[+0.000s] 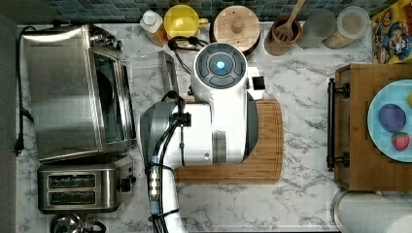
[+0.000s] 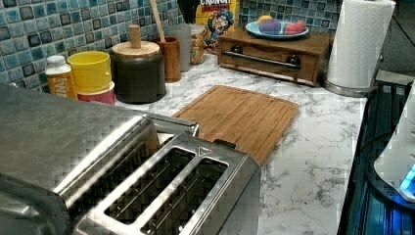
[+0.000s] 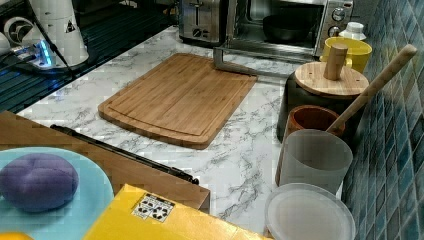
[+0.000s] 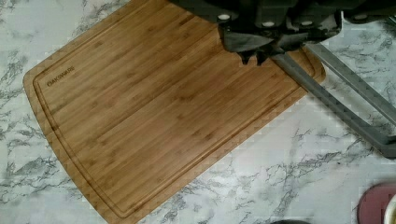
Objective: Close the oven.
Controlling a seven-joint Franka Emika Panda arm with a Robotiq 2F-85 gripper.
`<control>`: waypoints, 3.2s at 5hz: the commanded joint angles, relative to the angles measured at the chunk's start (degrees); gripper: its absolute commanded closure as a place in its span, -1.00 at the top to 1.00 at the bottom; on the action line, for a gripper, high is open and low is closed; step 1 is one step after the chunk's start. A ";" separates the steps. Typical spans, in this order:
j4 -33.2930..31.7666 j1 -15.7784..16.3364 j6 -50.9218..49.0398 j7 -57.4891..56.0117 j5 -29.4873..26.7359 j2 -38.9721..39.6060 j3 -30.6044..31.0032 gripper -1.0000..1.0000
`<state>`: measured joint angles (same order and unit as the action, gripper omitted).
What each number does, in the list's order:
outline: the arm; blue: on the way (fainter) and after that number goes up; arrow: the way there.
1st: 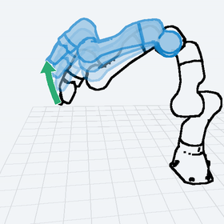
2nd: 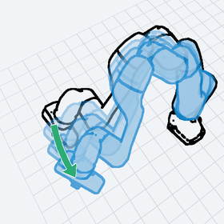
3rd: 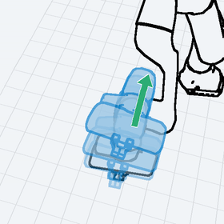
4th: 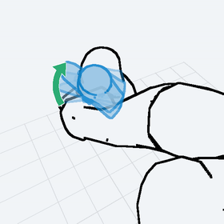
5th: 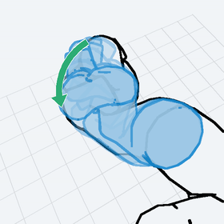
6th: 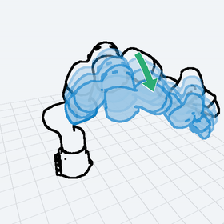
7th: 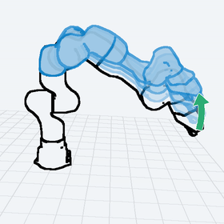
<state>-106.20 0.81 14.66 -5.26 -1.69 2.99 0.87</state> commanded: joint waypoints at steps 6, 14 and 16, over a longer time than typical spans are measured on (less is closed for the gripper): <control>7.91 -5.43 4.08 -66.51 -40.31 20.78 -2.23 -1.00; 12.86 -2.12 10.60 -81.15 -37.18 32.60 2.19 -1.00; 12.65 -3.21 7.08 -77.32 -41.01 31.88 2.31 -1.00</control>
<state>-100.10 -2.12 25.12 -86.95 -40.26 36.09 1.91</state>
